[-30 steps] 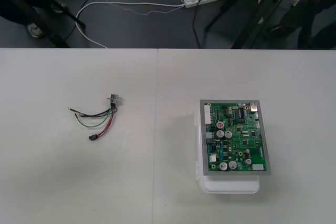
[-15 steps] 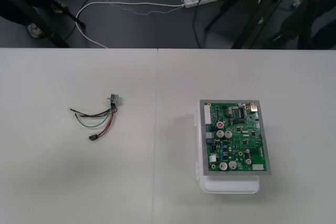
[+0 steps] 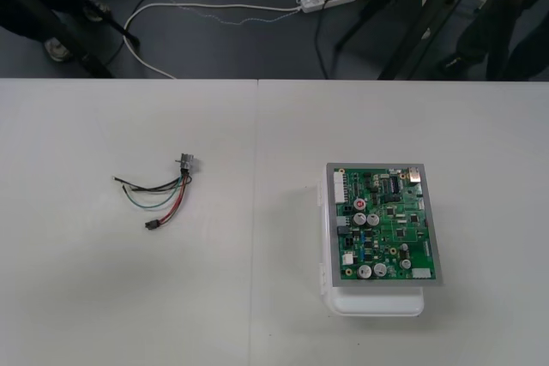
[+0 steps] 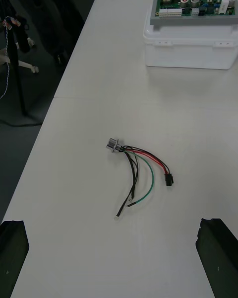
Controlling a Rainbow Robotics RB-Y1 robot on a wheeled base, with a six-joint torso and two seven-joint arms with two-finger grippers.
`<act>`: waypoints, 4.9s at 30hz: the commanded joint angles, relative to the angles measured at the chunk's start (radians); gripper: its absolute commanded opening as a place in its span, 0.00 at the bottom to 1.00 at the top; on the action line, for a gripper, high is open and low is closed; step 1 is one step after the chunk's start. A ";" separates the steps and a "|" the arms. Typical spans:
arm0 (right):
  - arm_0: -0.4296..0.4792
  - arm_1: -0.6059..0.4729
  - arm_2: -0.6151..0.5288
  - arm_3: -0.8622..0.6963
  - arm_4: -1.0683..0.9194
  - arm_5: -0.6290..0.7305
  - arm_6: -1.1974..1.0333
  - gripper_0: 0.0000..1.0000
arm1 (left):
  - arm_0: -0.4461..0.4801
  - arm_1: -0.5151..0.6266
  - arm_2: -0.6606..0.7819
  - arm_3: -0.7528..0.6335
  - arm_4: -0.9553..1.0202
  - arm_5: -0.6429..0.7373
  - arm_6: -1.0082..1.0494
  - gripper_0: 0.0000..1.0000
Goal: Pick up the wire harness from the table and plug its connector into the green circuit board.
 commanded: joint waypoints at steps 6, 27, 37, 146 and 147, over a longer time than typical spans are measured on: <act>0.000 0.000 0.000 0.000 -0.001 0.000 0.000 1.00 | 0.000 0.001 0.000 0.000 0.000 0.000 0.000 1.00; 0.000 0.000 0.000 0.000 -0.001 0.000 0.000 1.00 | 0.000 0.001 0.000 0.000 0.000 0.000 0.000 1.00; 0.000 0.000 0.000 0.000 -0.001 0.000 0.000 1.00 | 0.000 0.001 0.000 0.000 0.000 0.000 0.000 1.00; 0.000 0.000 0.000 0.000 -0.001 0.000 0.000 1.00 | 0.000 0.001 0.000 0.000 0.000 0.000 0.000 1.00; 0.000 0.000 0.000 0.000 -0.001 0.000 0.000 1.00 | 0.000 0.001 0.000 0.000 0.000 0.000 0.000 1.00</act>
